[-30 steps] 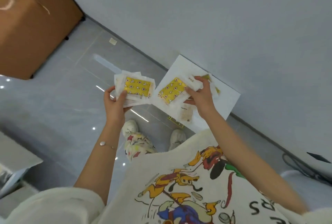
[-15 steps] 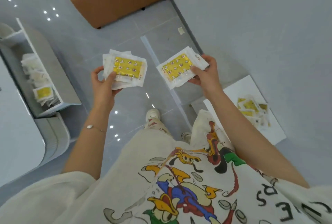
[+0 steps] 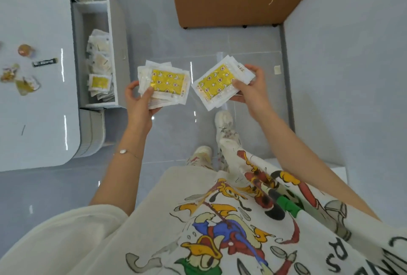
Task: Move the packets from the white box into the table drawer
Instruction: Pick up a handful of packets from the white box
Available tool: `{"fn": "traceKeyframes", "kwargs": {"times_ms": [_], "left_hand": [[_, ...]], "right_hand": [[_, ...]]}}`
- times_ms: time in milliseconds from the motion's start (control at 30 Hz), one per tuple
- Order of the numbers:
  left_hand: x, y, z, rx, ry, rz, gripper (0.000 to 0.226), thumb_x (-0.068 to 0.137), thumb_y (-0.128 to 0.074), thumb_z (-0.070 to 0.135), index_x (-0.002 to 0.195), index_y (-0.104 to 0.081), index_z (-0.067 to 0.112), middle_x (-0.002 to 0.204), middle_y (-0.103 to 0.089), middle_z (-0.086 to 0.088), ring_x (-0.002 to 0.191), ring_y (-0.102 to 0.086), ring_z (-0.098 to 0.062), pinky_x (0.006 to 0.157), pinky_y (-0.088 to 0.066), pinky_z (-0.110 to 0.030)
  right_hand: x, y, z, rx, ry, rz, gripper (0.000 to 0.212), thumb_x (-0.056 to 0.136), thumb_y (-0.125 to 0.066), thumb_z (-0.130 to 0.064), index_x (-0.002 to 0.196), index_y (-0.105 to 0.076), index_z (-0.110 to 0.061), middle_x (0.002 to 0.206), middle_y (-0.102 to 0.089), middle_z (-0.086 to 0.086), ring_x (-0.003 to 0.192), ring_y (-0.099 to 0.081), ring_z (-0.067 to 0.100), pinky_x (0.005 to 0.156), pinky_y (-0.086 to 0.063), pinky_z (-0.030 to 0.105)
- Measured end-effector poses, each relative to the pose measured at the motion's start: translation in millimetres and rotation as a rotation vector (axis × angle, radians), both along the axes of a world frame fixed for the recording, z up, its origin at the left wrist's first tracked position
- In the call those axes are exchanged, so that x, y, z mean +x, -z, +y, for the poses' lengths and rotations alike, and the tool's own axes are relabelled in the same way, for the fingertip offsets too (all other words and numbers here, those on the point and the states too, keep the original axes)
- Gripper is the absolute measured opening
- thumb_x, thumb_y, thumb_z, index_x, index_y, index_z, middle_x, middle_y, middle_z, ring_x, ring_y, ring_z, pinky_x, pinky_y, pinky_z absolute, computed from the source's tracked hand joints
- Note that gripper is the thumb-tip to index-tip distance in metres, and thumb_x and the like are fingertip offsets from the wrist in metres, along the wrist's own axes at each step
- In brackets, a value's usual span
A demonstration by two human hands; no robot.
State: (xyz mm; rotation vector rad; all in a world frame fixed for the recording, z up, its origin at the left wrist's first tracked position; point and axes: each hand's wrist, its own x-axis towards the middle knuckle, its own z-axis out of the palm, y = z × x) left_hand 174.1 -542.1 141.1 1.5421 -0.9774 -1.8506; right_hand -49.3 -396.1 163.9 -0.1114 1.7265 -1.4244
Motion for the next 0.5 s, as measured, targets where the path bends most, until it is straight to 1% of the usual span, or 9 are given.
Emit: {"fn": "traceKeyframes", "kwargs": {"times_ms": [67, 133, 200, 233, 300, 400, 500], "left_hand": [[-4.2, 2.5, -13.7, 0.002, -0.063, -0.008, 0.036, 0.092, -0.059, 0.008, 0.116, -0.042, 0.028, 0.125, -0.058, -0.007, 0.101, -0.064, -0.024, 0.073, -0.058, -0.039], [-12.7, 3.8, -28.1, 0.002, -0.136, -0.008, 0.035, 0.092, -0.058, 0.007, 0.117, -0.041, 0.026, 0.114, -0.060, 0.001, 0.097, -0.065, -0.021, 0.074, -0.057, -0.040], [-21.2, 4.2, -43.1, -0.004, -0.217, -0.006, 0.036, 0.092, -0.058, 0.006, 0.118, -0.041, 0.024, 0.109, -0.060, 0.006, 0.093, -0.065, -0.017, 0.071, -0.058, -0.038], [-24.4, 4.2, -50.2, -0.006, -0.258, -0.001, 0.036, 0.092, -0.058, 0.006, 0.118, -0.041, 0.024, 0.109, -0.060, 0.006, 0.093, -0.065, -0.017, 0.068, -0.059, -0.036], [-27.9, 4.1, -62.6, -0.007, -0.335, 0.014, 0.036, 0.092, -0.058, 0.005, 0.118, -0.041, 0.024, 0.115, -0.060, 0.001, 0.098, -0.065, -0.020, 0.066, -0.058, -0.035], [-23.9, 9.9, -75.4, -0.001, -0.461, 0.014, 0.037, 0.091, -0.059, 0.007, 0.119, -0.042, 0.025, 0.130, -0.055, -0.008, 0.108, -0.063, -0.027, 0.068, -0.057, -0.037], [-14.2, 21.2, -84.2, 0.009, -0.592, -0.002, 0.038, 0.091, -0.059, 0.008, 0.121, -0.041, 0.024, 0.133, -0.054, -0.009, 0.108, -0.063, -0.028, 0.068, -0.058, -0.037]], "right_hand": [[-12.1, 2.6, -28.5, 0.003, -0.057, -0.007, 0.047, 0.088, -0.058, 0.004, 0.123, -0.035, -0.019, 0.123, -0.058, 0.012, 0.086, -0.070, 0.022, 0.061, -0.059, 0.031], [-26.1, 5.1, -56.4, 0.001, -0.113, -0.009, 0.047, 0.089, -0.058, 0.003, 0.123, -0.036, -0.020, 0.123, -0.059, 0.011, 0.085, -0.071, 0.021, 0.062, -0.059, 0.030], [-40.3, 7.1, -84.8, 0.006, -0.177, -0.010, 0.046, 0.089, -0.058, 0.003, 0.123, -0.036, -0.021, 0.123, -0.059, 0.011, 0.086, -0.070, 0.022, 0.062, -0.059, 0.031], [-46.9, 7.3, -99.5, 0.007, -0.215, -0.012, 0.046, 0.089, -0.058, 0.003, 0.122, -0.037, -0.021, 0.124, -0.059, 0.011, 0.087, -0.070, 0.023, 0.062, -0.059, 0.031], [-59.2, 7.2, -128.9, 0.002, -0.294, -0.019, 0.046, 0.089, -0.057, 0.004, 0.121, -0.036, -0.020, 0.125, -0.057, 0.013, 0.087, -0.069, 0.025, 0.061, -0.059, 0.032], [-73.1, 8.3, -171.6, 0.010, -0.395, -0.026, 0.046, 0.089, -0.058, 0.004, 0.122, -0.037, -0.020, 0.125, -0.057, 0.013, 0.087, -0.069, 0.026, 0.060, -0.059, 0.031], [-79.6, 14.7, -217.3, 0.017, -0.513, -0.021, 0.044, 0.090, -0.058, 0.001, 0.121, -0.037, -0.023, 0.126, -0.057, 0.011, 0.088, -0.069, 0.024, 0.061, -0.058, 0.030]]}}
